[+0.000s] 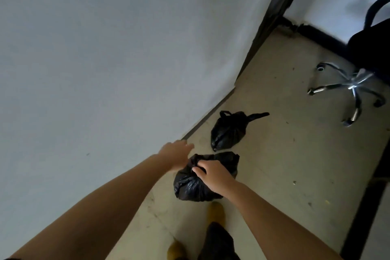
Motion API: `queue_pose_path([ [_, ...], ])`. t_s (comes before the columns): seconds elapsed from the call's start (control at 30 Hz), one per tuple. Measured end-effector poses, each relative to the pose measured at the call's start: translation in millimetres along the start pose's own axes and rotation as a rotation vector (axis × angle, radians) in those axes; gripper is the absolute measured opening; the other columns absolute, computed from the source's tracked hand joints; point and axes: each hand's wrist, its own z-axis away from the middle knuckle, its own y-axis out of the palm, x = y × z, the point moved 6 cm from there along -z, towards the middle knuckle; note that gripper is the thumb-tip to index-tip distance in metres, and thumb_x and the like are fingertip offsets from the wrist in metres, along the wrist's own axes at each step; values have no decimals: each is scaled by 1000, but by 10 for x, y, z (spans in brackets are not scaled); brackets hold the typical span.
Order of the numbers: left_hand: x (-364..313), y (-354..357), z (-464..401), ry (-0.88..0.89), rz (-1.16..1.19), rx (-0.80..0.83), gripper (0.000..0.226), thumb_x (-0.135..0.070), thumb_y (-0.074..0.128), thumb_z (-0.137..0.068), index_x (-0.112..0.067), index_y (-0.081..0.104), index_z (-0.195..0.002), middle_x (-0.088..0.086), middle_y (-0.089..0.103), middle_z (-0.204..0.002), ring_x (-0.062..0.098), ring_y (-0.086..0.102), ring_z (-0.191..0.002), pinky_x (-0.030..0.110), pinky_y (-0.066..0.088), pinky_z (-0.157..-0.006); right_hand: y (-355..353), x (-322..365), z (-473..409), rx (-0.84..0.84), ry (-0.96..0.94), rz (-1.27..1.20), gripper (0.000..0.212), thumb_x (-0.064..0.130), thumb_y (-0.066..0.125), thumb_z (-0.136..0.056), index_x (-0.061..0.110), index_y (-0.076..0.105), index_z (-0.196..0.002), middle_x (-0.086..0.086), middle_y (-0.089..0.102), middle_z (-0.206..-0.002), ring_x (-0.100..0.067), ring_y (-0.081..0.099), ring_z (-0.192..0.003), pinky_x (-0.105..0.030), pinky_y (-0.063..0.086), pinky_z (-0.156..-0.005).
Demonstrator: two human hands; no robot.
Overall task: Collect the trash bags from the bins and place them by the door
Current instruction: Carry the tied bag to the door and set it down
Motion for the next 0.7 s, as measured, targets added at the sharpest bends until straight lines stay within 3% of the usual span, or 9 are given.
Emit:
queue_pose_path([
  [0.1, 416, 31, -499, 3, -198, -75, 41, -14, 37, -94, -18, 42, -135, 7, 50, -133, 24, 48, -120, 36, 41, -98, 303, -307, -516, 11, -23, 18, 41, 34, 39, -99, 23, 27, -61, 1, 34, -56, -12, 33, -48, -26, 22, -48],
  [0.23, 895, 198, -969, 80, -452, -195, 33, -14, 39, -95, -12, 54, -124, 8, 59, -120, 24, 54, -110, 36, 42, -98, 606, -872, -971, -42, -32, 25, 40, 34, 39, -100, 19, 31, -63, 2, 32, -55, -10, 33, -49, -26, 22, -49],
  [0.33, 1045, 295, -1038, 310, -676, -421, 6, -4, 60, -79, -8, 65, -80, 10, 63, -77, 28, 61, -75, 37, 50, -76, 847, -1284, -1246, -68, -27, 6, 38, 32, 41, -99, 10, 36, -69, -1, 35, -57, -16, 39, -54, -30, 25, -53],
  [0.4, 1076, 379, -1026, 412, -802, -516, 15, 0, 57, -74, -11, 56, -62, 6, 55, -62, 27, 56, -61, 34, 49, -64, 1059, -1534, -1401, -58, -39, -6, 38, 31, 42, -99, 10, 37, -68, 1, 36, -57, -15, 42, -57, -30, 30, -58],
  [0.57, 1109, 423, -1059, 487, -911, -697, 24, -4, 39, -80, -10, 54, -62, 8, 54, -63, 29, 56, -61, 35, 51, -63, 1523, -2107, -1765, -48, -69, 23, 40, 31, 43, -98, 16, 35, -63, 5, 38, -56, -7, 37, -51, -24, 29, -51],
  [0.7, 1174, 478, -1111, 484, -952, -721, 27, -9, 37, -84, -8, 56, -65, 9, 57, -66, 31, 58, -64, 36, 52, -65, 1713, -2378, -1968, -79, -75, 34, 39, 31, 43, -98, 15, 37, -63, 5, 39, -57, -6, 38, -50, -19, 29, -49],
])
